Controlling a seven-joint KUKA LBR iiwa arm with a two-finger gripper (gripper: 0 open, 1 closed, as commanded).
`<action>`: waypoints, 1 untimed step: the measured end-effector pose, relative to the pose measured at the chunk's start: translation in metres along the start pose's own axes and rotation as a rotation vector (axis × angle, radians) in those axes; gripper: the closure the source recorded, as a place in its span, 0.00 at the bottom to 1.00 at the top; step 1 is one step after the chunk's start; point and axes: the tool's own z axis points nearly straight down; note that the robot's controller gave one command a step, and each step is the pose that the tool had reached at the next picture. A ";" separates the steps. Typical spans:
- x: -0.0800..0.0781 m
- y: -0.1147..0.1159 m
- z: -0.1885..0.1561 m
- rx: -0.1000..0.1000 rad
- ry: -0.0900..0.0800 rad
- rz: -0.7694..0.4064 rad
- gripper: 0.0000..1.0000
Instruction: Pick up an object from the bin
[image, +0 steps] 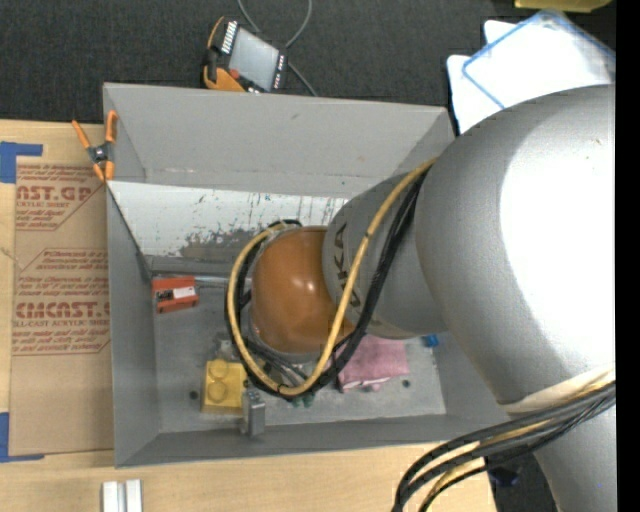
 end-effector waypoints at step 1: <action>-0.009 0.008 -0.092 -0.002 0.002 -0.023 0.00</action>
Offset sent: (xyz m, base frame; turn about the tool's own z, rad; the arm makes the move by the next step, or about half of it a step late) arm -0.0006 0.0030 -0.0026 -0.0029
